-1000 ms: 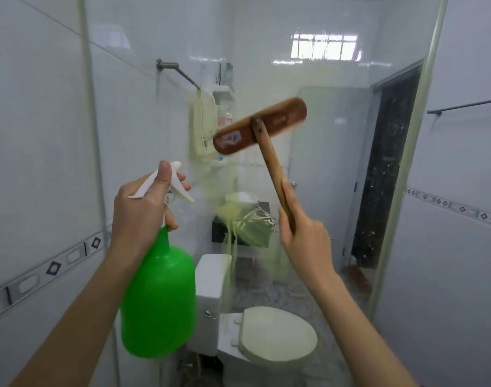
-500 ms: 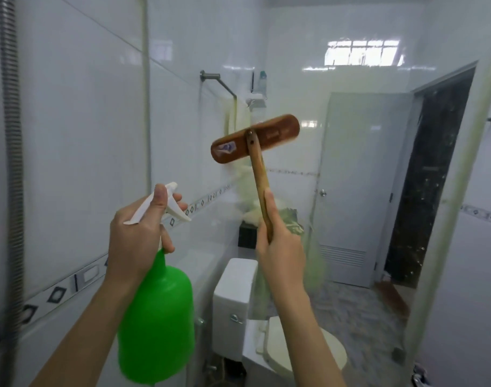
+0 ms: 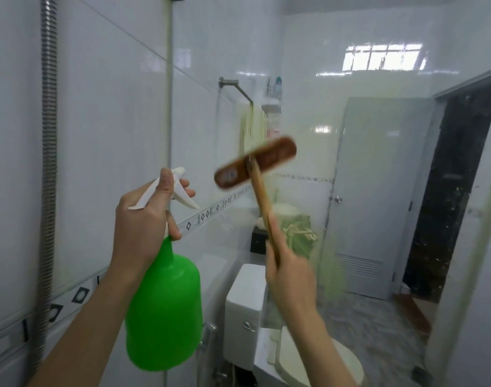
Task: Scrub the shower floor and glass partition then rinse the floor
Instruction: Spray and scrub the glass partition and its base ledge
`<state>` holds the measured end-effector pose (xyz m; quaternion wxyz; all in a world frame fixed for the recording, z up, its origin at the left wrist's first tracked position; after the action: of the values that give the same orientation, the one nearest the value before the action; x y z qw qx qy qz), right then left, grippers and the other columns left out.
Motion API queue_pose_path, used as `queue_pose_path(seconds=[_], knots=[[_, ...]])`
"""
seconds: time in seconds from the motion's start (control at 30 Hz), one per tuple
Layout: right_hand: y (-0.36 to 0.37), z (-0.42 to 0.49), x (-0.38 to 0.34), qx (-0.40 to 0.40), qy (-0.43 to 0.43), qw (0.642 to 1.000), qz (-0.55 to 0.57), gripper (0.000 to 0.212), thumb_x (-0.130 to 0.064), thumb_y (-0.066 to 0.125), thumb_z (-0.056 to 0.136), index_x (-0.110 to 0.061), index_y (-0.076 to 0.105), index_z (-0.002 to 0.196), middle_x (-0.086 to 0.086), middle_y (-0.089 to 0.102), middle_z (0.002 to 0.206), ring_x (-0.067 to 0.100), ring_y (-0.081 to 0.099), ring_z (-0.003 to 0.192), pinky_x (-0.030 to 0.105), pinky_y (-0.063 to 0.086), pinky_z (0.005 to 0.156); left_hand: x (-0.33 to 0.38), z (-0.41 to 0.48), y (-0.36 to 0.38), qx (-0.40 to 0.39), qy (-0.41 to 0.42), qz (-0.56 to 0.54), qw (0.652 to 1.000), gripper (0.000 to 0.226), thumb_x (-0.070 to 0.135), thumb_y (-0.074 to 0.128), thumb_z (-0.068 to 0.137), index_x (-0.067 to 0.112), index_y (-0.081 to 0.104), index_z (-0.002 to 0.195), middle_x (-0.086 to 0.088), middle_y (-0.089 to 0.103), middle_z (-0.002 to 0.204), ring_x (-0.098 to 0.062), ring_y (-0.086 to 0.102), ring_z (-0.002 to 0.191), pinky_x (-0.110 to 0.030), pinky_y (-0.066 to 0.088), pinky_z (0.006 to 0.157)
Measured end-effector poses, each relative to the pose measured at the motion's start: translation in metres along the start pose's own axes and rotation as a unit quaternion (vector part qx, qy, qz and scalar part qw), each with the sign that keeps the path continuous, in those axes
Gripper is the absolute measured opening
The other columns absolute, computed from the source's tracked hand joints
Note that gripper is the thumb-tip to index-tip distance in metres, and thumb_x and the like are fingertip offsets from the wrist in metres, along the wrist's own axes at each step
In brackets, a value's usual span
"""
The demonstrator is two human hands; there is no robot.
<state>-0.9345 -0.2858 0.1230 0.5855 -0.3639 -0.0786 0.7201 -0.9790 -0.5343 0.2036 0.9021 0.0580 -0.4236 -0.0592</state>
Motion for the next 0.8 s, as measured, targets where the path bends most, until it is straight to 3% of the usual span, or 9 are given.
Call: queue_pose_path(seconds=[0.07, 0.27, 0.33, 0.47, 0.57, 0.7, 0.8], knots=[[0.011, -0.020, 0.002, -0.023, -0.010, 1.000, 0.004, 0.074, -0.030, 0.044, 0.099, -0.066, -0.008, 0.137, 0.006, 0.055, 0.058, 0.024, 0.053, 0.049, 0.043, 0.052, 0.048, 0.001, 0.002, -0.001, 0.001, 0.002, -0.007, 1.000, 0.038, 0.057, 0.045, 0.092, 0.031, 0.073, 0.093, 0.004, 0.077, 0.093, -0.016, 0.044, 0.036, -0.015, 0.043, 0.046], [-0.034, 0.126, -0.063, 0.059, -0.092, 0.994, -0.007, 0.057, -0.032, 0.039, 0.100, -0.048, 0.011, 0.148, 0.007, 0.059, 0.066, 0.026, 0.056, 0.055, 0.045, 0.054, 0.056, -0.006, 0.002, 0.003, 0.006, 0.001, 0.010, 1.000, 0.040, 0.056, 0.044, 0.093, 0.029, 0.073, 0.093, 0.005, 0.077, 0.093, -0.017, 0.045, 0.035, -0.023, 0.043, 0.049], [-0.040, 0.120, -0.051, 0.066, -0.084, 0.994, -0.006, 0.057, -0.032, 0.040, 0.100, -0.048, 0.012, 0.148, 0.007, 0.058, 0.063, 0.024, 0.054, 0.052, 0.044, 0.053, 0.054, -0.008, 0.001, 0.004, 0.010, 0.001, 0.007, 1.000, 0.038, 0.053, 0.044, 0.095, 0.029, 0.073, 0.092, 0.005, 0.077, 0.092, -0.018, 0.045, 0.036, -0.030, 0.043, 0.052], [-0.028, 0.044, -0.011, 0.033, -0.058, 0.998, 0.000, 0.063, -0.030, 0.045, 0.099, -0.049, 0.008, 0.147, 0.004, 0.055, 0.061, 0.020, 0.051, 0.049, 0.041, 0.051, 0.051, -0.010, 0.002, -0.003, 0.020, -0.004, 0.005, 1.000, 0.039, 0.052, 0.043, 0.096, 0.027, 0.073, 0.093, 0.004, 0.077, 0.092, -0.017, 0.045, 0.036, -0.027, 0.044, 0.049], [-0.037, 0.095, -0.038, 0.062, -0.086, 0.994, 0.003, 0.061, -0.031, 0.041, 0.099, -0.050, 0.009, 0.147, 0.008, 0.059, 0.066, 0.027, 0.055, 0.054, 0.046, 0.053, 0.055, -0.011, 0.004, -0.006, 0.027, -0.004, 0.008, 1.000, 0.036, 0.053, 0.045, 0.094, 0.031, 0.073, 0.090, 0.000, 0.077, 0.090, -0.017, 0.046, 0.037, -0.026, 0.045, 0.050], [-0.074, 0.185, -0.091, 0.107, -0.124, 0.986, -0.020, 0.056, -0.029, 0.038, 0.099, -0.040, 0.017, 0.150, 0.010, 0.062, 0.075, 0.024, 0.057, 0.059, 0.045, 0.055, 0.060, -0.011, 0.007, -0.002, 0.034, 0.006, 0.032, 0.999, 0.038, 0.050, 0.044, 0.098, 0.028, 0.074, 0.089, 0.006, 0.077, 0.089, -0.018, 0.046, 0.036, -0.031, 0.044, 0.056], [-0.064, 0.152, -0.059, 0.099, -0.111, 0.989, -0.006, 0.057, -0.031, 0.038, 0.100, -0.047, 0.011, 0.148, 0.013, 0.063, 0.079, 0.026, 0.057, 0.058, 0.046, 0.054, 0.056, -0.008, 0.008, -0.002, 0.048, 0.012, 0.032, 0.998, 0.039, 0.052, 0.044, 0.097, 0.028, 0.074, 0.090, 0.008, 0.076, 0.088, -0.017, 0.046, 0.036, -0.032, 0.044, 0.056]])
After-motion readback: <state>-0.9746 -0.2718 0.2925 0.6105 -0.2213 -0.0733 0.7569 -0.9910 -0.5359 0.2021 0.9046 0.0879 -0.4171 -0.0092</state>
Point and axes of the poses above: each hand's wrist, its own z-axis towards the middle knuckle, its own y-axis out of the palm, x = y × z, the point moved 10 cm from there along z, towards the middle knuckle
